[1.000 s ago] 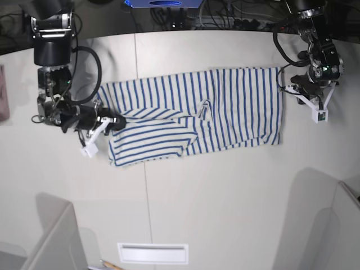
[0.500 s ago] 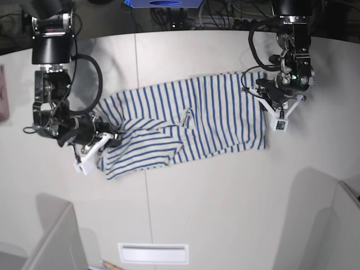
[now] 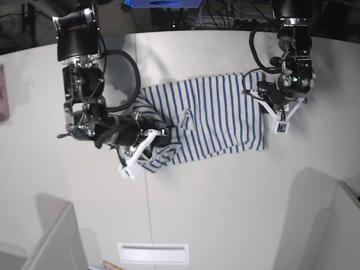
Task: Fold the T-shirt properly
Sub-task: 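Grasp the strip end with the right gripper and fold it over toward the left gripper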
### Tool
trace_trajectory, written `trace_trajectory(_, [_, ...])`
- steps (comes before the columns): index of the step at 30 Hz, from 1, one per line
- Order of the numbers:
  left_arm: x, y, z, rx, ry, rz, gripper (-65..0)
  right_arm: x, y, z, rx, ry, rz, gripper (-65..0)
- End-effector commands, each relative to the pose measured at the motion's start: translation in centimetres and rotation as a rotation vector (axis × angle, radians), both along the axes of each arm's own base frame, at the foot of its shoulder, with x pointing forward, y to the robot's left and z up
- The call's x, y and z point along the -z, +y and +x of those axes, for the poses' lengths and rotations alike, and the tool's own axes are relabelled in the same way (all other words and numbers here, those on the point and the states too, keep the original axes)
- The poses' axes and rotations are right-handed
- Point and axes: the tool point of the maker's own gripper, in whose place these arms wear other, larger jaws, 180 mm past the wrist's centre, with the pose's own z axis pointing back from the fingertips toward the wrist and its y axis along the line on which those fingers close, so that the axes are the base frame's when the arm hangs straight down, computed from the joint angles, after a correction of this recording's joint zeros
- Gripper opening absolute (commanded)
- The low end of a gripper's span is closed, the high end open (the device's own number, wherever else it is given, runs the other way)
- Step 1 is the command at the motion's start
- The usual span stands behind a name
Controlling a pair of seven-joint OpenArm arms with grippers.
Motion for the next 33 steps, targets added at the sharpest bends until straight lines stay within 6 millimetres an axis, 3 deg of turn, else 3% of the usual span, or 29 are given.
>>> trace_trajectory(1, [-1.2,1.2,0.7,0.005,-0.038,0.03,-65.0,-1.9,0.9,0.7,-0.012,-0.056,0.028,-65.0])
trace_trajectory(5, [-0.9,2.9,-0.1,0.005,-0.015,0.07,-65.0,-2.4,4.5,-0.7,-0.054,-0.033,0.073,-65.0])
trace_trajectory(12, [-1.4,5.0,-0.3,0.021,-0.005,0.131,-65.0,-2.7,8.4,-1.8,-0.105,-0.052,0.083,-65.0])
trace_trajectory(20, [-1.0,5.5,-1.2,0.039,0.024,0.152,-65.0,-4.3,10.5,-1.9,-0.142,-0.084,0.114,-65.0])
trace_trajectory(26, [-0.5,5.4,-2.1,0.042,0.044,0.152,-65.0,-6.1,14.5,-3.2,-0.233,-0.107,0.15,-65.0])
trace_trajectory(33, [-0.1,5.7,-3.5,0.041,0.069,0.158,-65.0,-3.7,16.9,-2.8,-0.233,-0.057,0.079,-65.0])
